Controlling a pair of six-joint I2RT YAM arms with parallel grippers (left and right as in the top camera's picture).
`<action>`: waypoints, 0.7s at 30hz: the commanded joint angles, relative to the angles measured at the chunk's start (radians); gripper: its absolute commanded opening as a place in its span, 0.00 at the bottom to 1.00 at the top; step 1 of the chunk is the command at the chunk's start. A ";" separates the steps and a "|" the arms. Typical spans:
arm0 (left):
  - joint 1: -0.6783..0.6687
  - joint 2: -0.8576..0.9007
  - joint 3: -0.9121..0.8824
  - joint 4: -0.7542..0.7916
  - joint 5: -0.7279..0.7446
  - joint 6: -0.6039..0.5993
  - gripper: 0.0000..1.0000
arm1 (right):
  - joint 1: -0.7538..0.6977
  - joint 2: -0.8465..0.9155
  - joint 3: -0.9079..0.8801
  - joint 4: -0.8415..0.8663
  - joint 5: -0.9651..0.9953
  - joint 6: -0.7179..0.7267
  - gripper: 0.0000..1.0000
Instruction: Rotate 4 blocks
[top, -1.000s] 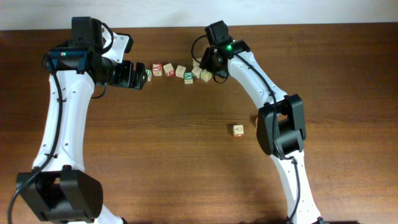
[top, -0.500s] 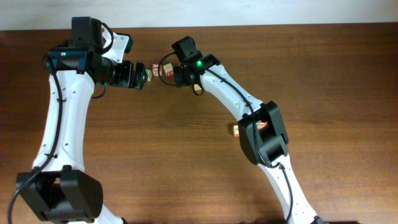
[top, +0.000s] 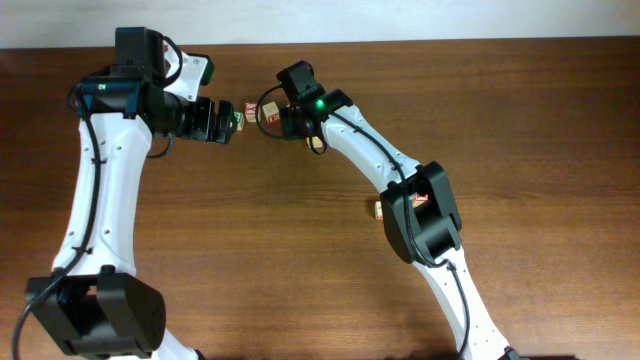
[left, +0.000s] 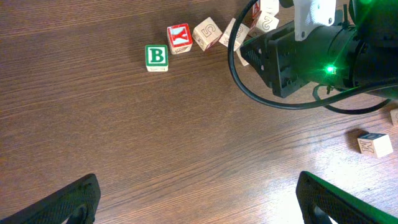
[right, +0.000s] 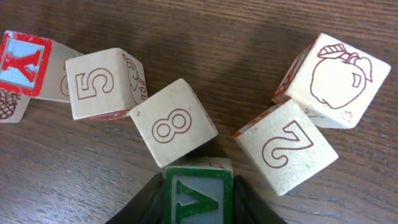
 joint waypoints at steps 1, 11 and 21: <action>0.000 0.007 0.014 0.001 0.011 0.009 0.99 | -0.002 0.005 0.029 -0.041 0.000 0.010 0.29; 0.000 0.007 0.014 0.001 0.011 0.010 0.99 | -0.006 -0.184 0.299 -0.655 -0.150 0.011 0.25; 0.000 0.007 0.014 0.001 0.011 0.010 0.99 | -0.006 -0.181 -0.124 -0.903 -0.151 0.018 0.22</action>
